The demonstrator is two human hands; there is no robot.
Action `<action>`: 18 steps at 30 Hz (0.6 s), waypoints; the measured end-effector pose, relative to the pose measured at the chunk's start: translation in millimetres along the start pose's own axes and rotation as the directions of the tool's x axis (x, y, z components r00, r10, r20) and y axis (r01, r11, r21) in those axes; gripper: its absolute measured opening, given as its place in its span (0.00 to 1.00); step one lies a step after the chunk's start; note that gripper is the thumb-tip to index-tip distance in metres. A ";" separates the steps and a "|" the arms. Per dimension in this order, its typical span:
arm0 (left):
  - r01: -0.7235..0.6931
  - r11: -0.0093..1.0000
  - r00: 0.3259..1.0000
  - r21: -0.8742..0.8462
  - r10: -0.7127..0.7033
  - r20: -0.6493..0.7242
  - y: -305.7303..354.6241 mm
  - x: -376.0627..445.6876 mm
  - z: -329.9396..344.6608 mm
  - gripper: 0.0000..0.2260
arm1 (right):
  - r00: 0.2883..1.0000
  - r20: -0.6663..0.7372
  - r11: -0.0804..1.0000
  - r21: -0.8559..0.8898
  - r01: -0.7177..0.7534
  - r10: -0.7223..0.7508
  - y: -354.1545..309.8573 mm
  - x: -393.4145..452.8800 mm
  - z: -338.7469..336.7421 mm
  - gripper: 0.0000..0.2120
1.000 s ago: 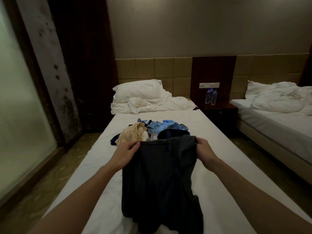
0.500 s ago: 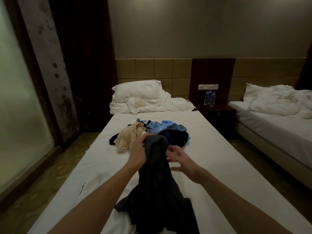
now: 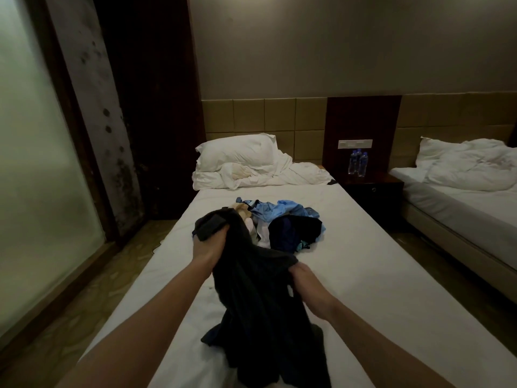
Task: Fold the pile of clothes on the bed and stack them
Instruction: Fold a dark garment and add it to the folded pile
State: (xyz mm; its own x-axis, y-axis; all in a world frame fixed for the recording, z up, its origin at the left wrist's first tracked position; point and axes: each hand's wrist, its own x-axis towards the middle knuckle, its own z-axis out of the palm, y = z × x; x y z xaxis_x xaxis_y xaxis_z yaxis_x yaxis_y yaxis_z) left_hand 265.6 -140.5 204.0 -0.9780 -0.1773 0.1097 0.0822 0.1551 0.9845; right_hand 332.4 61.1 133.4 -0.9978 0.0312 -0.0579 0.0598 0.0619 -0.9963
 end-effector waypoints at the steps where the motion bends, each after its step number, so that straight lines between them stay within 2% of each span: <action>1: -0.005 0.994 1.000 0.106 0.005 -0.001 -5.0 0.5 -6.1 0.18 | 0.998 -0.053 0.999 0.039 0.032 -0.030 -5.2 1.9 -0.3 0.16; 3: -0.048 0.960 0.995 0.277 0.023 0.093 -11.5 -1.6 -13.7 0.31 | 0.994 -0.104 0.999 0.018 0.047 -0.045 -19.4 6.0 -2.2 0.15; 4: -0.103 0.949 0.981 0.299 0.047 0.191 -13.8 -3.7 -13.6 0.37 | 0.994 -0.098 0.999 -0.019 0.049 -0.050 -26.6 7.7 -2.6 0.14; 6: -0.231 0.933 0.889 0.276 0.087 0.450 -15.8 -12.1 -4.8 0.47 | 0.996 -0.044 0.995 -0.069 0.077 -0.080 -41.4 8.4 -1.5 0.13; 8: -0.288 0.934 0.743 0.210 0.079 0.665 -11.7 -25.4 8.7 0.46 | 0.993 0.052 0.991 -0.077 0.106 -0.102 -55.8 4.6 0.0 0.13; 10: -0.350 0.924 0.637 0.154 0.114 0.763 -11.9 -30.1 19.4 0.32 | 0.980 0.181 0.992 -0.071 0.102 -0.088 -65.1 -2.3 -2.3 0.11; 12: -0.480 0.857 0.653 0.185 0.209 0.728 -9.6 -28.1 23.1 0.14 | 0.959 0.269 0.983 -0.134 0.127 -0.088 -65.7 -5.4 -14.3 0.12; 14: -0.528 0.819 0.712 0.223 0.284 0.642 -6.3 -24.8 21.4 0.05 | 0.958 0.279 0.931 -0.328 0.162 -0.068 -57.5 -5.5 -30.7 0.20; 16: -0.537 0.803 0.752 0.260 0.315 0.580 -3.3 -22.1 18.8 0.07 | 0.963 0.268 0.800 -0.575 0.173 -0.016 -43.6 -5.8 -45.1 0.23; 18: -0.541 0.786 0.788 0.299 0.349 0.507 2.5 -23.2 19.2 0.08 | 0.953 0.293 0.640 -0.747 0.179 0.076 -25.4 -4.9 -53.9 0.16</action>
State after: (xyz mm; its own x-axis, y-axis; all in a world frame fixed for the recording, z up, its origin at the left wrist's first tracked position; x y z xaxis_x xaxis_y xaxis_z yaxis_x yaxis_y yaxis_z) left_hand 284.9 -117.3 201.2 -0.8393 0.4067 0.3607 0.5360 0.5085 0.6738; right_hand 337.2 113.1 162.5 -0.9546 -0.2577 -0.1494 -0.1195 0.7906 -0.6006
